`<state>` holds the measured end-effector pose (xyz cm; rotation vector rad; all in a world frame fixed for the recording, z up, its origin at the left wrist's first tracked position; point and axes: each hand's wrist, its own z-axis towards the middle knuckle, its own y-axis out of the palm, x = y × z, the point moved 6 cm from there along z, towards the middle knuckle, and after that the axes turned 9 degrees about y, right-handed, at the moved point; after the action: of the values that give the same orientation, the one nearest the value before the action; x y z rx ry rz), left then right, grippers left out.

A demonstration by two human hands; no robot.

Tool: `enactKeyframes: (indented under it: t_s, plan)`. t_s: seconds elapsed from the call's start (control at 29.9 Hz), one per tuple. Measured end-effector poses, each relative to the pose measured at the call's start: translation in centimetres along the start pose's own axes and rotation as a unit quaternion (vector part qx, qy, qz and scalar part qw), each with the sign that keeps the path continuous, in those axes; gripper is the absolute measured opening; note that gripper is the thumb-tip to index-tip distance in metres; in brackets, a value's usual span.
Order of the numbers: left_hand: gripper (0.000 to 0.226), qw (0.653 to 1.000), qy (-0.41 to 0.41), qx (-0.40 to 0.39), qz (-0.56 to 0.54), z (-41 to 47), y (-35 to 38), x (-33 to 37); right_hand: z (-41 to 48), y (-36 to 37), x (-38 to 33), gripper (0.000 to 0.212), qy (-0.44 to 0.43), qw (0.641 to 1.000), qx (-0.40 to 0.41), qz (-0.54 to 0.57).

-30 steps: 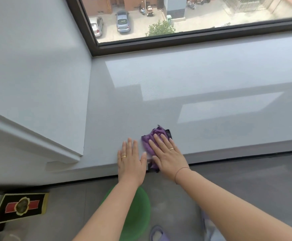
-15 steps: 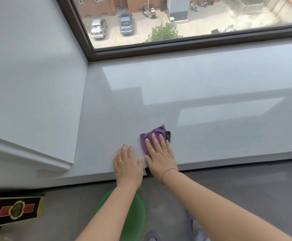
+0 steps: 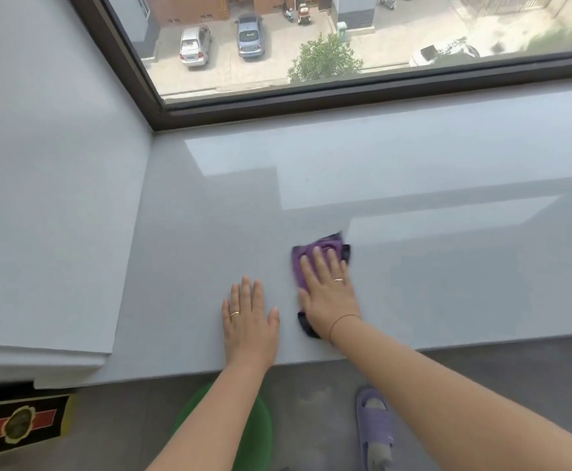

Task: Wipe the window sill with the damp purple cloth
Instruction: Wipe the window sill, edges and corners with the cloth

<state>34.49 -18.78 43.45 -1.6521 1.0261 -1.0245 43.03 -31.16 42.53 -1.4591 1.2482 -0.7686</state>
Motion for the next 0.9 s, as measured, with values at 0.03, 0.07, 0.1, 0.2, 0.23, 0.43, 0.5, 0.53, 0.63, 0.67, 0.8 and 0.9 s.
enactKeyframes:
  t_s: [0.03, 0.07, 0.1, 0.2, 0.23, 0.43, 0.5, 0.53, 0.63, 0.67, 0.8, 0.9]
  plan:
    - [0.060, 1.000, 0.000, 0.011, 0.005, 0.6, -0.3, 0.4, -0.7, 0.5, -2.2, 0.060, -0.081, 0.997, -0.017, -0.005]
    - [0.059, 1.000, 0.001, 0.020, 0.011, 1.1, -0.5, 0.8, -1.1, 0.8, -3.4, 0.058, -0.146, 0.989, -0.034, -0.013]
    - [0.058, 1.000, 0.002, 0.025, 0.013, 1.7, -0.7, 1.1, -1.0, 0.7, -3.6, 0.057, -0.194, 0.980, -0.041, -0.020]
    - [0.058, 1.000, 0.002, 0.029, 0.007, 3.0, -0.9, 1.5, 2.2, -0.7, 0.0, 0.056, -0.212, 0.976, -0.017, -0.049]
    - [0.058, 1.000, -0.001, 0.030, 0.003, 3.5, -0.9, 1.4, 4.1, -1.6, 2.2, 0.057, -0.171, 0.984, -0.003, -0.046]
    - [0.059, 0.999, -0.021, 0.002, -0.033, 5.3, -0.6, 1.6, 10.0, -4.4, 9.4, 0.059, 0.066, 0.998, 0.011, -0.015]
    - [0.057, 0.999, -0.030, 0.010, -0.031, 5.4, -0.8, 1.7, 9.2, -3.7, 5.9, 0.060, 0.059, 0.998, 0.018, 0.000]
    - [0.055, 0.999, -0.035, 0.017, -0.029, 5.4, -1.0, 1.8, 8.4, -2.9, 3.3, 0.061, 0.011, 1.000, 0.012, 0.004]
    - [0.051, 0.997, -0.054, 0.033, -0.032, 5.7, -1.9, 2.0, 5.6, -0.9, -3.3, 0.058, -0.173, 0.984, -0.042, -0.007]
    - [0.050, 0.997, -0.063, 0.037, -0.031, 5.9, -2.3, 1.9, 5.5, -0.8, -3.9, 0.057, -0.210, 0.976, -0.053, -0.014]
    - [0.042, 0.996, -0.063, 0.062, -0.010, 6.8, -3.3, 1.7, 9.9, -2.6, 0.1, 0.057, -0.214, 0.976, -0.013, -0.035]
    - [0.041, 0.994, -0.079, 0.071, -0.018, 7.4, -3.6, 1.8, 14.5, -5.0, 5.8, 0.057, -0.081, 0.996, -0.004, -0.022]
